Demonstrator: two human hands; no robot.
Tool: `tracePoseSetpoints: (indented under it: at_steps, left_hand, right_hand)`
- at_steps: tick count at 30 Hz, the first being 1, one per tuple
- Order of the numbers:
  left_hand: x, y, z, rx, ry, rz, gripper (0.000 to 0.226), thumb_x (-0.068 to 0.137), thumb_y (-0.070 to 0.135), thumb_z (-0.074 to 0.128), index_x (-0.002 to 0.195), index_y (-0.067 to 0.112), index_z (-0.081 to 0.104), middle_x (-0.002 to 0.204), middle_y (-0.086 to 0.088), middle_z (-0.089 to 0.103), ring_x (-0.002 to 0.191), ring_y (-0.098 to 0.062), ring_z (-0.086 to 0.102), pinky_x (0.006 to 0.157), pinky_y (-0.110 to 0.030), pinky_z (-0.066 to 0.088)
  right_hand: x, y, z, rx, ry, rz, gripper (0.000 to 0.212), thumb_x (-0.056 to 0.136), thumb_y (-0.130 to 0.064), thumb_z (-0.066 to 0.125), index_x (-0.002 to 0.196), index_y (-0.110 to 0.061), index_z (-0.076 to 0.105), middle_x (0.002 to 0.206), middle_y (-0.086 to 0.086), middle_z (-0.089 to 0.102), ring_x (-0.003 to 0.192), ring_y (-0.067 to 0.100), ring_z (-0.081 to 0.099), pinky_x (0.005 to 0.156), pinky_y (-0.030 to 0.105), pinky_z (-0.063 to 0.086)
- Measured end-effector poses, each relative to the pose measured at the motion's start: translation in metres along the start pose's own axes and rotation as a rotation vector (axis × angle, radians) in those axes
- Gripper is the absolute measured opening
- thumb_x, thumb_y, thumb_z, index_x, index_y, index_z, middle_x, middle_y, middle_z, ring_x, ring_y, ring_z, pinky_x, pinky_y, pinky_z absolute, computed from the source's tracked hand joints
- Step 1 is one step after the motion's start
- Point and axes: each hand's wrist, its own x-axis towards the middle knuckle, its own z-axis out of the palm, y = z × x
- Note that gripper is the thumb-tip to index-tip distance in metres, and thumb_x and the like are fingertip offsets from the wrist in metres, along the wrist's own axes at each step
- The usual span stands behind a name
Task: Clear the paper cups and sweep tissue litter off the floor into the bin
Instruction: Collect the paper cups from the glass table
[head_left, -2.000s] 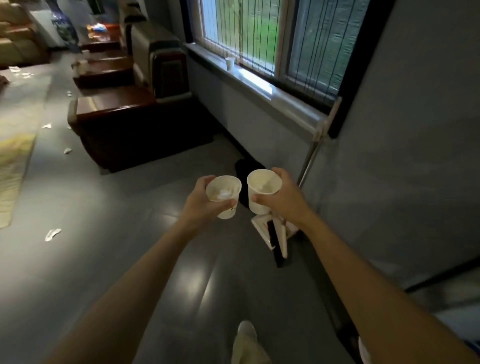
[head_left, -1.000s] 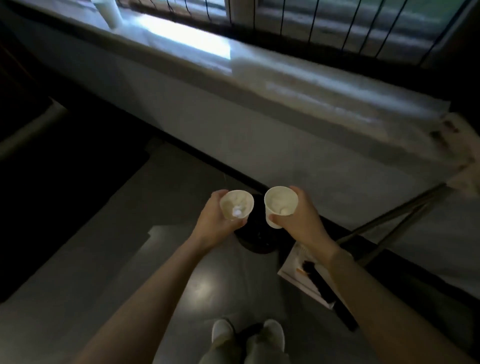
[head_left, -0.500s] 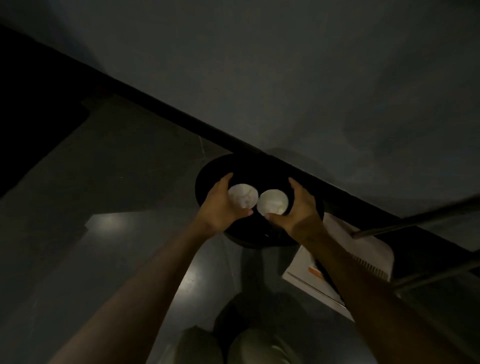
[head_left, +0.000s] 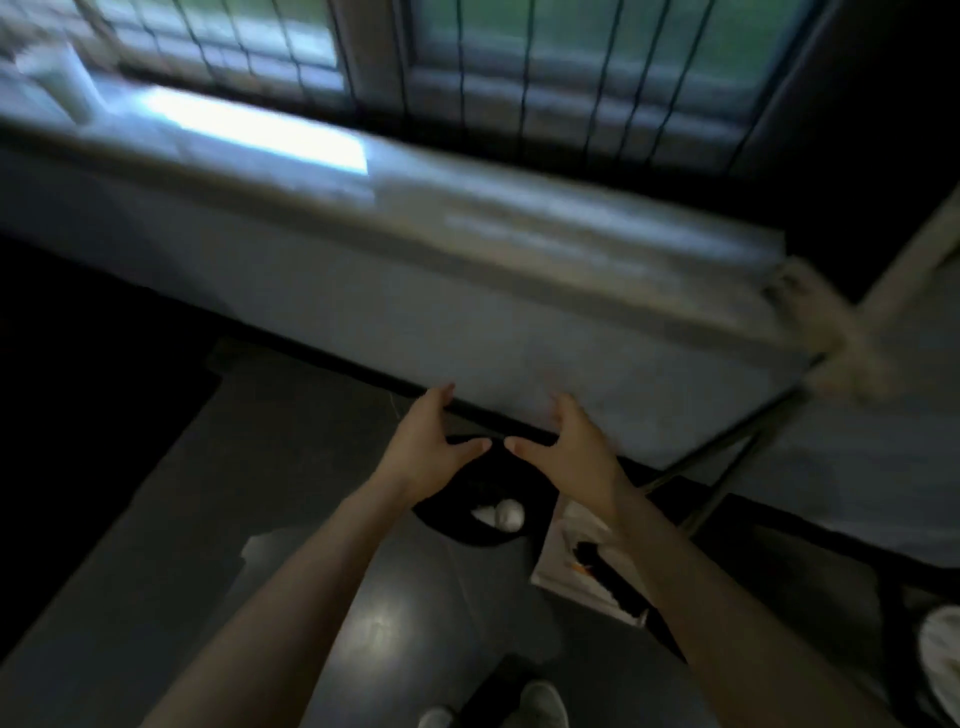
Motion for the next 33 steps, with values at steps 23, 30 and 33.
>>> tracePoseSetpoints:
  at_steps: [23,30,33]
  left_hand:
    - [-0.376,0.4,0.203,0.141,-0.971,1.028,0.064,0.083,0.014,0.071,0.137,0.004,0.039,0.131,-0.01,0.05,0.117,-0.015,0.048,0.093,-0.021,0.038]
    - [-0.592,0.431,0.362,0.247,-1.304,1.269,0.068,0.084,0.026,0.07,0.141,0.014,0.036,0.141,-0.008,0.044,0.13,-0.02,0.042,0.091,-0.023,0.037]
    - [-0.68,0.449,0.419,0.26,-1.357,1.347,0.064,0.084,0.025,0.07,0.139,0.012,0.04,0.139,-0.008,0.047,0.127,-0.019,0.044,0.091,-0.02,0.034]
  right_hand:
    - [-0.592,-0.02,-0.258,0.199,1.429,0.391,0.075,0.081,-0.028,0.075,0.143,-0.012,0.036,0.123,0.007,0.053,0.114,0.015,0.05,0.085,0.018,0.036]
    - [-0.818,0.074,-0.269,0.207,1.754,0.63,0.073,0.08,-0.035,0.074,0.141,-0.018,0.038,0.133,0.007,0.052,0.118,0.018,0.051,0.091,0.03,0.045]
    - [-0.906,0.111,-0.286,0.222,1.835,0.698,0.076,0.081,-0.037,0.073,0.144,-0.019,0.035,0.136,0.008,0.049,0.122,0.021,0.049,0.097,0.035,0.044]
